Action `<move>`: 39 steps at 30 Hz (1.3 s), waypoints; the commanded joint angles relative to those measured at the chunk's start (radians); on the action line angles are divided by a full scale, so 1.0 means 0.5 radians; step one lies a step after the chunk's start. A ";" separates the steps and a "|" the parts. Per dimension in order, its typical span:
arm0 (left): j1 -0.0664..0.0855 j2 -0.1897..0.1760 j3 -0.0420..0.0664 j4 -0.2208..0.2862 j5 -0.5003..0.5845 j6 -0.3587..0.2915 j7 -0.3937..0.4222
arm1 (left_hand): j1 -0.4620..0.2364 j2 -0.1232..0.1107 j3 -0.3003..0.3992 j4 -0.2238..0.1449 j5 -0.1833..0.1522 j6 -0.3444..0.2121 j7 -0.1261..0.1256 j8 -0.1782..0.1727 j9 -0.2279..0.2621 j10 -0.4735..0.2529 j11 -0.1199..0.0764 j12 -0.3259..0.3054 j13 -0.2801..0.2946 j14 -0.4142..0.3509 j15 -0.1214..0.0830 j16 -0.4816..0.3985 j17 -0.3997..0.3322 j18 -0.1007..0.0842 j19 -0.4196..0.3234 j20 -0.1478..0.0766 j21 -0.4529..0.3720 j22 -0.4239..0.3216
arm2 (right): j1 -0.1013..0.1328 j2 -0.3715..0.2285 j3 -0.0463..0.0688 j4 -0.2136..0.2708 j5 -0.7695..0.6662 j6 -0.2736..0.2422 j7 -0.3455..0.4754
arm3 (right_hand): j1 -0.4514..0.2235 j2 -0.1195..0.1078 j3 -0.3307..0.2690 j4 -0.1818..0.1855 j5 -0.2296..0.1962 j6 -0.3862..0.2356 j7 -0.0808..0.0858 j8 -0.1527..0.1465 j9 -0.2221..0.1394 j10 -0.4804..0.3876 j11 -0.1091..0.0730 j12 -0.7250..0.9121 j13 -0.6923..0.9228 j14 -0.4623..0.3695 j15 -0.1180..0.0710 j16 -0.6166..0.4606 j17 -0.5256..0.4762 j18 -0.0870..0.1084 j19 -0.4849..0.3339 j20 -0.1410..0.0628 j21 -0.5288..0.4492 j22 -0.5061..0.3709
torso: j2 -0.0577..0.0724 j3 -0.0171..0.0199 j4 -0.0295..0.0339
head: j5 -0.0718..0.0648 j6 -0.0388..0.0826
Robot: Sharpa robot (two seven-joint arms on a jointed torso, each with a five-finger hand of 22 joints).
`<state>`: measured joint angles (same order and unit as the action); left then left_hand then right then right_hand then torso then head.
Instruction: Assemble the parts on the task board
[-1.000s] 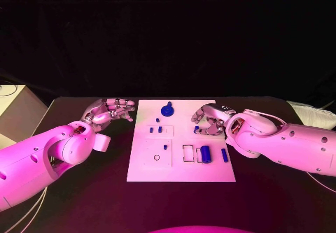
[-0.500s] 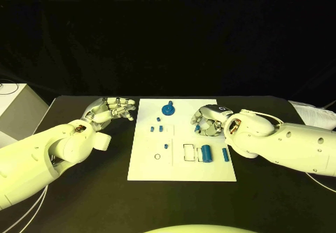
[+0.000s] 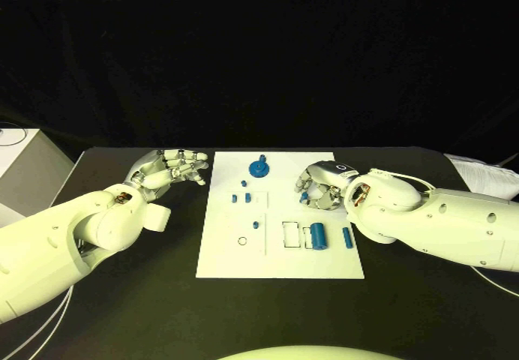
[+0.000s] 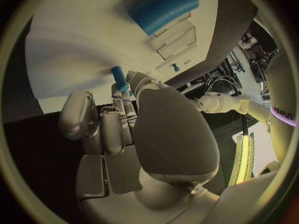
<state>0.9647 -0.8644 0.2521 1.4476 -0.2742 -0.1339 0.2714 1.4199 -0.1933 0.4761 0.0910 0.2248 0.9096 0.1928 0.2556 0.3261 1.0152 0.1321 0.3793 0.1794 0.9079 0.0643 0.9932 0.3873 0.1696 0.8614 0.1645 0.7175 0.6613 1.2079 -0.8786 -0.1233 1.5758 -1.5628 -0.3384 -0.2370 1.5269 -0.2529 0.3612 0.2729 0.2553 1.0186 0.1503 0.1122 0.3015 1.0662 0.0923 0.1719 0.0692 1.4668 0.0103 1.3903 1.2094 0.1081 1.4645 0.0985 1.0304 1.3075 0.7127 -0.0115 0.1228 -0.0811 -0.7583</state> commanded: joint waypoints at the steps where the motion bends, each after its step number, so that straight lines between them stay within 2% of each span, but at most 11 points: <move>1: 0.000 0.000 0.002 0.005 0.014 0.001 0.023 | 0.018 0.007 -0.003 -0.006 0.012 -0.005 0.004 -0.003 -0.003 -0.010 -0.005 -0.007 -0.002 0.014 0.006 -0.006 -0.002 0.024 0.019 0.000 -0.011 0.002 | -0.003 0.004 -0.001 -0.003 -0.047 0.022 -0.013 | 0.005 -0.023 0.015 0.003 -0.007 0.015 0.002 0.011 -0.003 -0.012 0.004 -0.003 -0.002 0.066 -0.010 0.013 -0.002 -0.032 0.018 -0.005 0.001 -0.001 | 0.000 0.0001 0.001 | 0.000 0.000; 15: 0.000 -0.002 0.002 0.005 0.016 0.008 0.017 | 0.020 0.008 -0.002 -0.007 0.012 -0.004 0.004 -0.002 -0.004 -0.010 -0.006 -0.007 -0.002 0.015 0.006 -0.008 -0.003 0.024 0.020 0.000 -0.011 0.002 | -0.014 0.010 -0.003 -0.006 -0.089 0.052 -0.048 | 0.015 -0.005 0.101 -0.006 -0.003 0.079 -0.007 0.047 0.002 0.001 0.002 -0.005 -0.001 0.066 -0.011 0.019 0.003 -0.034 0.017 -0.004 0.014 0.011 | -0.001 -0.0001 0.001 | -0.002 -0.006; 25: 0.000 -0.003 0.002 0.005 0.018 0.009 0.015 | 0.020 0.011 -0.002 -0.005 0.012 -0.004 0.005 -0.002 -0.004 -0.010 -0.005 -0.006 -0.003 0.015 0.006 -0.011 -0.004 0.023 0.019 -0.001 -0.011 0.003 | -0.017 0.011 -0.003 -0.004 -0.102 0.056 -0.063 | 0.014 -0.005 0.109 -0.007 -0.004 0.082 -0.007 0.050 0.002 0.005 0.001 -0.004 -0.001 0.065 -0.012 0.018 0.000 -0.034 0.017 -0.004 0.015 0.013 | 0.001 -0.0001 0.001 | -0.003 -0.006; 30: 0.000 -0.004 0.002 0.005 0.020 0.011 0.012 | 0.019 0.013 -0.001 -0.004 0.012 -0.004 0.005 -0.002 -0.004 -0.010 -0.005 -0.006 -0.003 0.015 0.006 -0.011 -0.004 0.023 0.019 0.000 -0.011 0.003 | -0.017 0.012 -0.003 -0.005 -0.113 0.049 -0.078 | 0.014 0.014 0.171 -0.017 -0.004 0.095 -0.009 0.060 0.003 0.026 -0.002 -0.003 -0.001 0.065 -0.015 0.021 0.002 -0.035 0.018 -0.007 0.026 0.021 | 0.000 0.0006 0.001 | -0.006 -0.007; 33: 0.000 -0.004 0.002 0.005 0.022 0.012 0.012 | 0.017 0.015 -0.001 -0.001 0.012 -0.004 0.005 -0.003 -0.004 -0.011 -0.004 -0.006 -0.004 0.015 0.007 -0.012 -0.004 0.023 0.019 0.000 -0.011 0.003 | -0.018 0.012 -0.003 -0.003 -0.118 0.039 -0.081 | 0.000 0.028 0.291 -0.037 -0.150 0.103 -0.013 0.073 0.005 0.065 -0.008 -0.005 -0.002 0.066 -0.020 0.026 0.005 -0.038 0.021 -0.011 0.046 0.036 | 0.000 0.0002 0.001 | -0.005 -0.007; 39: 0.000 -0.004 0.001 0.005 0.024 0.013 0.010 | 0.016 0.017 -0.001 0.001 0.012 -0.004 0.006 -0.003 -0.005 -0.011 -0.004 -0.006 -0.004 0.015 0.007 -0.013 -0.005 0.023 0.019 0.000 -0.012 0.003 | -0.018 0.012 -0.003 0.007 -0.122 -0.010 -0.071 | -0.023 0.063 0.420 -0.118 -0.160 0.152 -0.035 0.123 0.035 0.238 -0.049 0.032 0.022 0.069 -0.051 0.032 0.010 -0.051 0.039 -0.033 0.142 0.090 | 0.000 0.0008 0.001 | -0.006 -0.008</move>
<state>0.9646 -0.8672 0.2521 1.4474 -0.2709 -0.1340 0.2699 1.4238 -0.1894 0.4761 0.0910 0.2248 0.9096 0.1928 0.2556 0.3254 1.0152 0.1321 0.3793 0.1787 0.9115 0.0680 0.9932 0.3865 0.1697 0.8614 0.1645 0.7175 0.6618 1.2000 -0.8736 -0.1243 1.5753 -1.6073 -0.3327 -0.2727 1.5141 -0.2329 0.5656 0.2171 0.1777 1.0871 0.1316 0.1702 0.3163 1.1439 0.0983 0.1797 0.0698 1.4666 -0.0115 1.4020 1.2134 0.0920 1.4661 0.0858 1.0978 1.3079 0.7129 -0.0112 0.1232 -0.0838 -0.7620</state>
